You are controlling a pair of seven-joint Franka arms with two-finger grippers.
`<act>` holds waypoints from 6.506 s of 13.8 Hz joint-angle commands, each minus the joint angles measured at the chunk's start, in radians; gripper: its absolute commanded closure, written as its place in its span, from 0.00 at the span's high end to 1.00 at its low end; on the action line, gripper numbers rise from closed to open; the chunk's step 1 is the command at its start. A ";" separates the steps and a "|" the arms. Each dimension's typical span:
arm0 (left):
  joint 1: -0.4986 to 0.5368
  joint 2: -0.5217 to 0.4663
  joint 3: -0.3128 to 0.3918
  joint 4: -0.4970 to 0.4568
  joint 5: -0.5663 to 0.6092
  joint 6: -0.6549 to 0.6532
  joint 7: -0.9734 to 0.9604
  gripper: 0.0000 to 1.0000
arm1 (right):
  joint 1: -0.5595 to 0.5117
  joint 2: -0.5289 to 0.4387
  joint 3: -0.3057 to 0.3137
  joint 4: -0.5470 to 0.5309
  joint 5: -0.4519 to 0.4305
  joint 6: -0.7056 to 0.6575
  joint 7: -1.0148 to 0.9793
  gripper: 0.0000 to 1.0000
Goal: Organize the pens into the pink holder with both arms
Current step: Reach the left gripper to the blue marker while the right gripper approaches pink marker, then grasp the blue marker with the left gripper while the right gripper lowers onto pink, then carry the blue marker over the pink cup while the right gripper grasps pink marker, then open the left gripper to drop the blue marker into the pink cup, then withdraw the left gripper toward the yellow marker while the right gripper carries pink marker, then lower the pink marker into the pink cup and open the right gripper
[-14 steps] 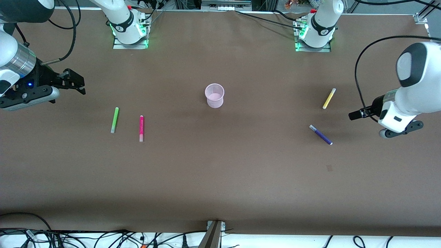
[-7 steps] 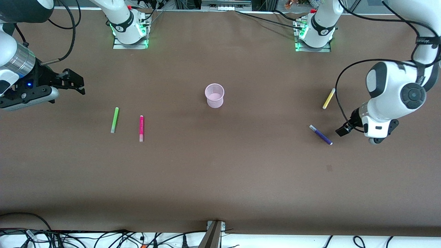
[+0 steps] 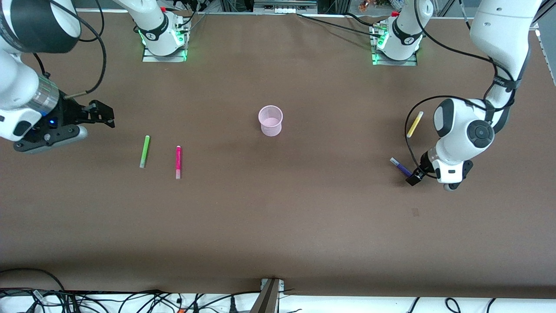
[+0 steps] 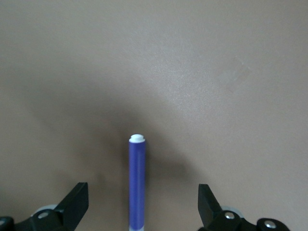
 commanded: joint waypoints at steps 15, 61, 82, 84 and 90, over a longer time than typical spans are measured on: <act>-0.016 0.048 0.005 0.018 0.003 0.023 -0.006 0.00 | 0.048 0.017 0.089 -0.576 0.067 0.618 0.389 1.00; -1.065 0.223 -0.049 0.668 0.775 -0.886 -1.597 0.73 | 0.035 0.180 0.028 -0.170 0.392 -0.037 0.539 0.00; -0.326 -0.354 -0.061 0.561 0.068 -0.997 -0.109 1.00 | 0.462 0.201 0.072 -0.279 0.920 0.159 0.988 0.00; -0.232 -0.375 -0.060 0.558 0.025 -1.031 0.094 1.00 | 0.483 0.214 0.072 -0.278 0.924 0.202 1.005 0.00; -0.027 -0.374 -0.060 0.475 -0.043 -1.028 0.648 1.00 | 0.505 0.266 0.074 -0.276 0.927 0.246 1.005 0.00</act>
